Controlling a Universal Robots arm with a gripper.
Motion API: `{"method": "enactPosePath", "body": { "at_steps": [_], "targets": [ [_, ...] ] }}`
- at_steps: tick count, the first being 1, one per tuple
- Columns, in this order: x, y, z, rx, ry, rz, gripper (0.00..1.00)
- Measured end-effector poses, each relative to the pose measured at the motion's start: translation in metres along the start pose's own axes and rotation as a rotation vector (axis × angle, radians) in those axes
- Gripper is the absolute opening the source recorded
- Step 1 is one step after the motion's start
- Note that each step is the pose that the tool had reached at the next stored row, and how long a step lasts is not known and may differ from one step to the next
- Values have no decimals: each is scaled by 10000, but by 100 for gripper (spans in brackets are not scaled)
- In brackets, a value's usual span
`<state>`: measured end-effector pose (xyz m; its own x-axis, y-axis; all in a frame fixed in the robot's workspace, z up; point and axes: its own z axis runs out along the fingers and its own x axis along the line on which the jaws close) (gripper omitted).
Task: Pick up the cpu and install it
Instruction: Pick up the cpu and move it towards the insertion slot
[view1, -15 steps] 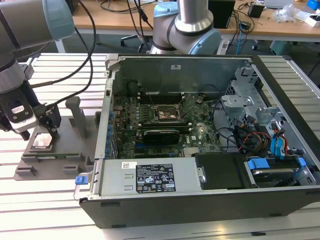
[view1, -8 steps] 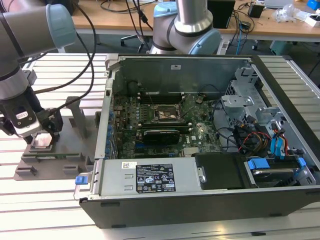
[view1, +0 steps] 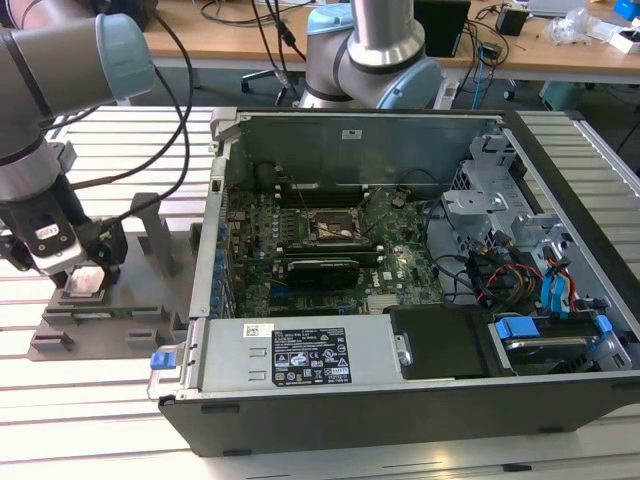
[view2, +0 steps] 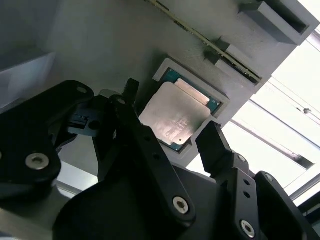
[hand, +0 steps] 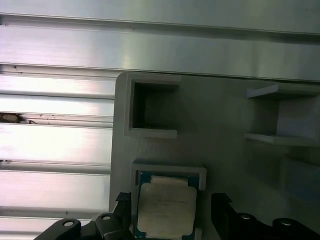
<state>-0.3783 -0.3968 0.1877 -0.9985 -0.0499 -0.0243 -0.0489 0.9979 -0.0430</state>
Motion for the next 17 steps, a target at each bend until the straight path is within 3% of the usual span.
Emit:
{"method": "enactPosePath", "body": {
  "at_steps": [14, 17],
  "targets": [
    [0, 0, 4, 0, 1, 0, 73],
    [1, 0, 1, 3, 7, 3, 59]
  ]
}}
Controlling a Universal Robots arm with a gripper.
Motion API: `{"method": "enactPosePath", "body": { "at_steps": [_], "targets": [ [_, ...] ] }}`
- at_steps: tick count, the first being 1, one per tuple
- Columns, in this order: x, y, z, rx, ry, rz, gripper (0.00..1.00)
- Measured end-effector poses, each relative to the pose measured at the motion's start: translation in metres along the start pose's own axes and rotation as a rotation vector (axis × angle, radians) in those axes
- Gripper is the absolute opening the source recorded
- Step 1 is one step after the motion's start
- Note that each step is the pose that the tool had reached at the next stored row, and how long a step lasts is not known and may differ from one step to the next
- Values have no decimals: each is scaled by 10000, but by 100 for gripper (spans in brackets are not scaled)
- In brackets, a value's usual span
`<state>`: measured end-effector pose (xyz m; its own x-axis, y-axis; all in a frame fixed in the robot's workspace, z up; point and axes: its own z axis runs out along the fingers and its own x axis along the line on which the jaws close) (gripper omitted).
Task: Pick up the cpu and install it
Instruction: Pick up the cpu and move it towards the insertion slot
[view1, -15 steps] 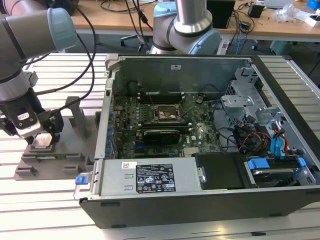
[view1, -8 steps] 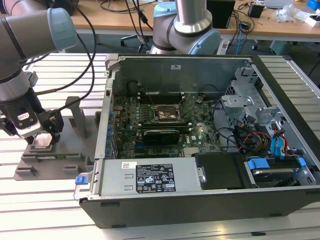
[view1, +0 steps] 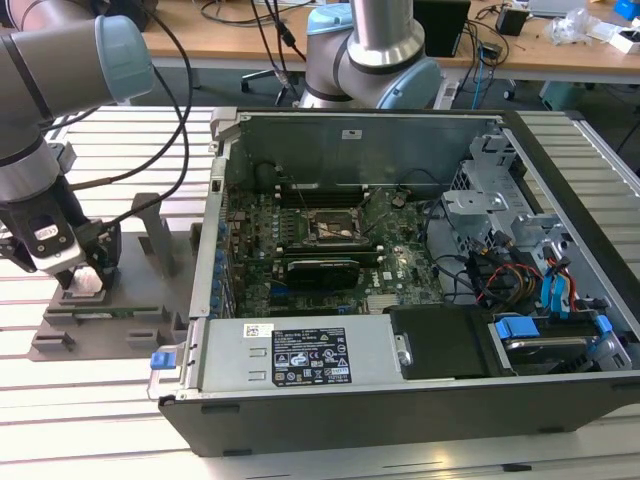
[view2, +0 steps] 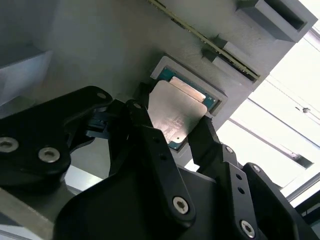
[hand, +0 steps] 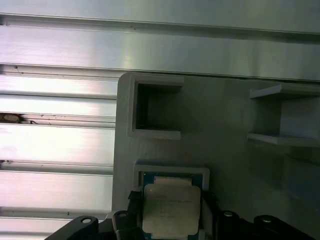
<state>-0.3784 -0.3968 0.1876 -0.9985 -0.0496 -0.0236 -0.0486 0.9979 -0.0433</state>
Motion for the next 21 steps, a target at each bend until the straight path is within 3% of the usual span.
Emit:
{"method": "enactPosePath", "body": {
  "at_steps": [1, 15, 21],
  "targets": [
    [-1, 0, 0, 0, -1, -1, 55],
    [-3, -1, 1, -3, -5, -3, 55],
    [-4, -3, -40, -3, -6, -3, 55]
  ]
}}
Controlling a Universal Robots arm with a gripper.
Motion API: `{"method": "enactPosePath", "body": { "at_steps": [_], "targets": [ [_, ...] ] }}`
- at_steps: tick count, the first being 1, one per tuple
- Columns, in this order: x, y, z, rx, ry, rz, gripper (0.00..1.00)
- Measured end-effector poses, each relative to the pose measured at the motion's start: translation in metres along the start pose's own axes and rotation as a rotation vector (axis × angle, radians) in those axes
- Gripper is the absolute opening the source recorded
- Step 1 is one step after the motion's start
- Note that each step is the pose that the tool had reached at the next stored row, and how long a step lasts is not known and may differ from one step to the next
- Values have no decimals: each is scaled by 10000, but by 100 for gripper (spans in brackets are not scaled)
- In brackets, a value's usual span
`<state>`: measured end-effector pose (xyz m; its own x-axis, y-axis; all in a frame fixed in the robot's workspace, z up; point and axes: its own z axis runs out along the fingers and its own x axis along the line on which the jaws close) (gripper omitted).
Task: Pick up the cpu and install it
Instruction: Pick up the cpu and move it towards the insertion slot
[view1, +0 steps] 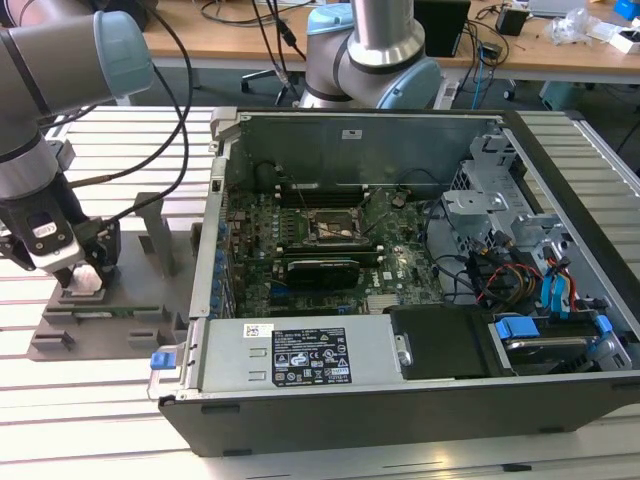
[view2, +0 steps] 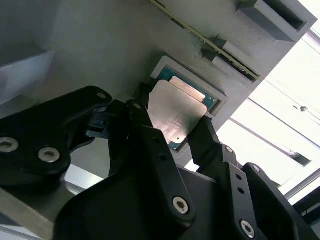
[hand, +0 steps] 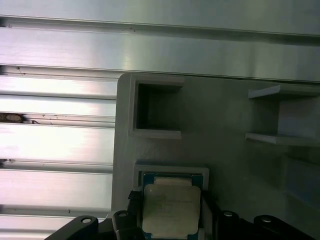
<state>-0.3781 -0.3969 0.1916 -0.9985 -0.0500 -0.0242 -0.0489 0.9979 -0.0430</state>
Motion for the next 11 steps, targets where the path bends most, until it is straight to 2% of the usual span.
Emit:
{"method": "enactPosePath", "body": {
  "at_steps": [11],
  "targets": [
    [15, 6, 51, -1, -6, 0, 55]
  ]
}}
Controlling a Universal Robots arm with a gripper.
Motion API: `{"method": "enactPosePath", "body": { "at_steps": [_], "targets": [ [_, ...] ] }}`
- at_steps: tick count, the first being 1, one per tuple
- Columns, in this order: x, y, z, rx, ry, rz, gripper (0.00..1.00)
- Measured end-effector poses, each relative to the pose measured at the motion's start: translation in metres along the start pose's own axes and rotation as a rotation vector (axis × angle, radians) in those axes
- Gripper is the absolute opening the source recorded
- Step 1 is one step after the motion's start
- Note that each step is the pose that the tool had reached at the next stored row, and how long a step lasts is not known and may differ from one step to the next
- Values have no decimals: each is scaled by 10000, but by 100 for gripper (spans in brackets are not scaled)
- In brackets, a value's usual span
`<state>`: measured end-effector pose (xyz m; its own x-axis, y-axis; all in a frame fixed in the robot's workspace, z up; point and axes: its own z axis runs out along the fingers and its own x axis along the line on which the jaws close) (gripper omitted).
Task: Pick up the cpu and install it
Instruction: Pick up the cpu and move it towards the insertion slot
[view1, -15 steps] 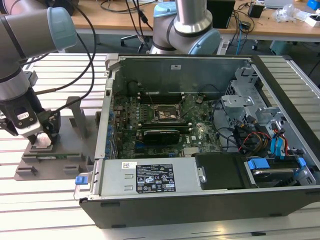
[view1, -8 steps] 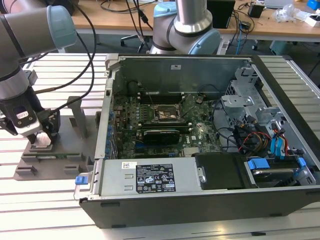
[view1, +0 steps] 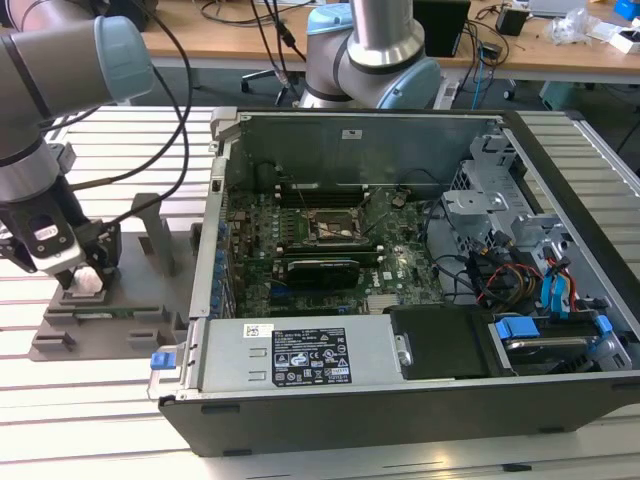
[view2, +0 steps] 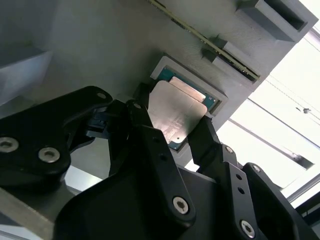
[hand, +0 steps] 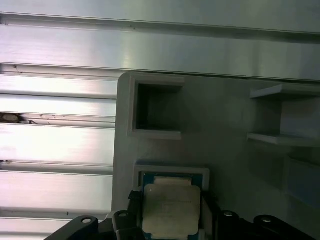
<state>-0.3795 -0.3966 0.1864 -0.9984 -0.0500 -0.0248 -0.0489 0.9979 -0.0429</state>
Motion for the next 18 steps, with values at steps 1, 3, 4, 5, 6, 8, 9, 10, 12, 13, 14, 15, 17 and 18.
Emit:
{"method": "enactPosePath", "body": {
  "at_steps": [1, 3, 4, 5, 6, 8, 9, 10, 12, 13, 14, 15, 17, 18],
  "targets": [
    [8, 6, 0, -1, 1, 1, 55],
    [26, 24, -2, -1, 6, 9, 55],
    [34, 32, -3, 0, 6, 14, 55],
    [43, 43, -4, 1, 8, 26, 55],
    [50, 51, -5, 1, 10, 39, 55],
    [63, 64, -5, 2, 9, 68, 55],
    [73, 71, -6, 3, 12, 88, 55],
    [81, 75, -6, 3, 11, 106, 55],
    [98, 83, -6, 4, 13, 140, 55],
    [101, 83, -7, 3, 15, 148, 55],
    [101, 83, -6, 3, 13, 149, 55],
    [102, 82, -6, 3, 13, 150, 55],
    [113, 72, -6, 5, 13, 151, 55],
    [129, 71, -6, 6, 13, 151, 55]
  ]
}}
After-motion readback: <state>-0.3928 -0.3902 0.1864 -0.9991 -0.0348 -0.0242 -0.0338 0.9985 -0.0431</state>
